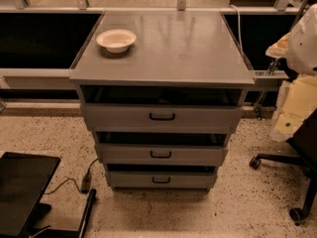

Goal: Open bottom drawer

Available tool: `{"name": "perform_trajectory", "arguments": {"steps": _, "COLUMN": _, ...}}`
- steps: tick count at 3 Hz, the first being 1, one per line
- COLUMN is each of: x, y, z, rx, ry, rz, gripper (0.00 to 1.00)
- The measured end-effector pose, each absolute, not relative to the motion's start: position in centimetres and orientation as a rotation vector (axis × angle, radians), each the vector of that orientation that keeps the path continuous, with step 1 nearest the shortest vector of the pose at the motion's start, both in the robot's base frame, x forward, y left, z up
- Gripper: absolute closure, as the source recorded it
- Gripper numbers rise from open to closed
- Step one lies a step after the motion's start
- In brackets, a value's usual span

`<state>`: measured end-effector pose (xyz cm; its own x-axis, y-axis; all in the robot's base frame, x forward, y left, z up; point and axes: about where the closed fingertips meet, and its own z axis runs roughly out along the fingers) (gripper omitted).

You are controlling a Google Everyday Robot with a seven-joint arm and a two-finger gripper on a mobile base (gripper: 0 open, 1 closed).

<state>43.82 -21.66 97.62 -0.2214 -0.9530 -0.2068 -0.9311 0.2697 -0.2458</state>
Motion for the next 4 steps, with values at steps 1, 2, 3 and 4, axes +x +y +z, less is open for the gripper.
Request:
{"name": "perform_trajectory", "arguments": {"steps": 1, "x": 43.8, "y": -21.7, "z": 97.6, "rx": -1.725, "ry": 2.232, "rz": -0.099, "gripper": 0.0}}
{"name": "perform_trajectory", "arguments": {"steps": 2, "x": 43.3, "y": -21.6, "z": 96.6, "rx": -1.74, "ry": 2.188, "rz": -0.081, "gripper": 0.0}}
{"name": "perform_trajectory", "arguments": {"steps": 3, "x": 41.5, "y": -21.6, "z": 93.2, "rx": -1.752, "ry": 2.098, "rz": -0.009, "gripper": 0.0}}
{"name": "perform_trajectory", "arguments": {"steps": 4, "x": 39.3, "y": -22.9, "z": 85.0, "rx": -1.662, "ry": 2.051, "rz": 0.168, "gripper": 0.0}}
